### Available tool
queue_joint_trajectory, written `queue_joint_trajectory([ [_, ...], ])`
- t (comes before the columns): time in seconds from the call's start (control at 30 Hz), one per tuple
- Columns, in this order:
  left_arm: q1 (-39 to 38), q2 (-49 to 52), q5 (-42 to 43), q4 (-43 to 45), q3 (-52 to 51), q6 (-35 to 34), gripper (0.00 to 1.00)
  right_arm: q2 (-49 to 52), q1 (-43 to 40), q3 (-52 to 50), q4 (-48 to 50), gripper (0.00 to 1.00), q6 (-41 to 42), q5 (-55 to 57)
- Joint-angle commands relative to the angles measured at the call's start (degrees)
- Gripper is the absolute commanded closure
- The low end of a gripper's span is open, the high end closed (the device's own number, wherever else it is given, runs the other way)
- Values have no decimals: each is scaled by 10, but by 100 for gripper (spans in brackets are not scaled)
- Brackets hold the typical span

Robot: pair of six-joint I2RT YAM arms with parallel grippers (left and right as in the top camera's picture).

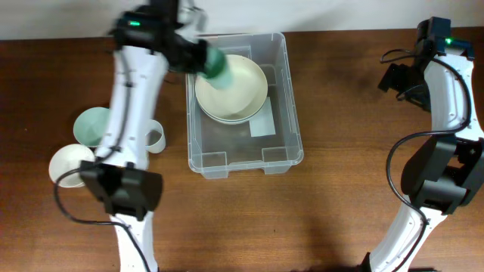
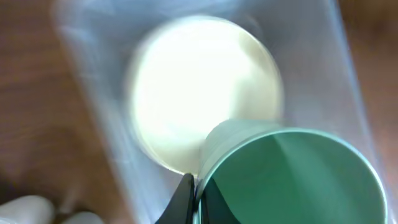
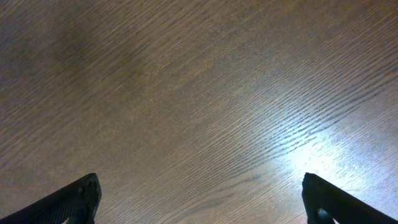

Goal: Pack container
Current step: 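Carry the green cup into the bin's front right corner and release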

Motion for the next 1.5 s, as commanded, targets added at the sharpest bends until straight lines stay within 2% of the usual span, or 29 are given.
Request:
queue_joint_trajectory([
  [0.0, -55, 2, 10, -19, 10, 50, 99, 0, -3, 1, 0, 1, 3, 3],
  [0.2, -121, 2, -3, -41, 9, 51, 99, 0, -3, 1, 0, 1, 3, 3],
  [0.57, -162, 2, -41, -62, -26, 50, 99, 0, -3, 1, 0, 1, 3, 3],
  [1.1, -185, 3, -41, 21, -155, 50, 99, 0, -3, 1, 0, 1, 3, 3],
  [1.47, -201, 3, -42, 115, -239, 48, 99, 0, -3, 1, 0, 1, 3, 3],
])
